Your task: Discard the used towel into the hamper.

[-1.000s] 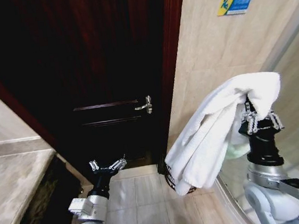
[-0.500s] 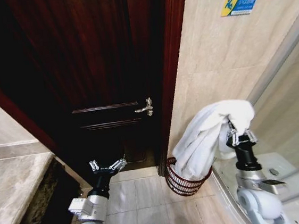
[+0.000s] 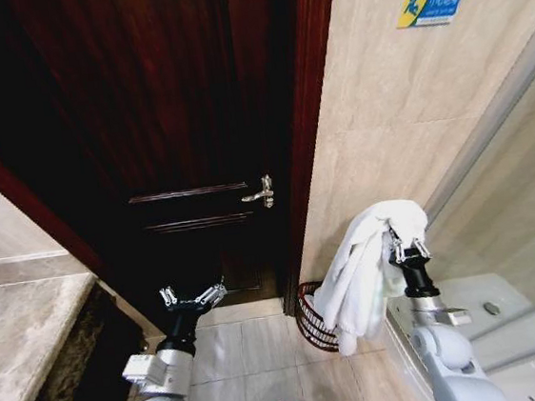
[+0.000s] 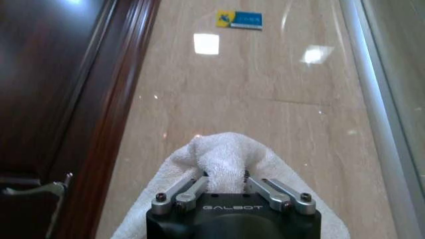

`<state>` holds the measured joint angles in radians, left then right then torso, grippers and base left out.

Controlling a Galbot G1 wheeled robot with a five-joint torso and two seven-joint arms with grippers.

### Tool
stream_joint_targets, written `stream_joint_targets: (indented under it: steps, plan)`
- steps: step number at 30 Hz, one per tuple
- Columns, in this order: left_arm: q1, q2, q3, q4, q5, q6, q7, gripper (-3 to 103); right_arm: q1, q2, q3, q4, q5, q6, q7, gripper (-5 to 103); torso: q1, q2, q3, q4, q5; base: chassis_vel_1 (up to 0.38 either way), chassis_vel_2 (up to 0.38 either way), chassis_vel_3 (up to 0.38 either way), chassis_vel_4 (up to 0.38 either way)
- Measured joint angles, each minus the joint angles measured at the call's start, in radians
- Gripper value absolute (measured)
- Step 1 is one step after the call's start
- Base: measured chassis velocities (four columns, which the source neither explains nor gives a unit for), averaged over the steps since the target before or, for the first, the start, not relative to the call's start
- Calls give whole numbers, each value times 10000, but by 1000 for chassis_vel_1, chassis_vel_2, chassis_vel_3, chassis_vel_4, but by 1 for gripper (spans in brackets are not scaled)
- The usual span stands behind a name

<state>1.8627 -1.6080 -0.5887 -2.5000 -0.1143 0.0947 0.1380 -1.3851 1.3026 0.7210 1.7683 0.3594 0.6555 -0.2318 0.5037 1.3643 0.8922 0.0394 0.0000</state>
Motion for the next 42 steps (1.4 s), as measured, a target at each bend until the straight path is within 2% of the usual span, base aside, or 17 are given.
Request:
stream_joint_targets:
  steps: [7, 19, 23, 29, 42]
  plan:
    - [0, 0, 0, 0, -1, 0, 0, 100, 335, -138, -75, -585, -11, 82, -55, 14, 0, 0, -1, 0, -3, 0, 0, 0, 0]
    - [0, 0, 0, 0, 0, 0, 0, 100, 390, 115, -242, -2551, -141, 819, -628, 14, 0, 0, 0, 0, 1, 0, 0, 0, 0]
    - [0, 0, -1, 0, 0, 0, 0, 100, 451, 175, -350, -3551, -85, 1076, -877, 14, 0, 0, 0, -1, 3, 0, 0, 0, 0]
    - [0, 1, 0, 0, -1, 0, 0, 100, 1113, 278, -347, -5505, 65, 1630, -1652, 14, 0, 0, -1, 0, -2, 0, 0, 0, 0]
    - [0, 0, 0, 0, 0, 0, 0, 100, 2137, 280, -385, -8035, 101, 1712, -1820, 14, -1, 0, 0, -1, 0, 0, 0, 0, 0]
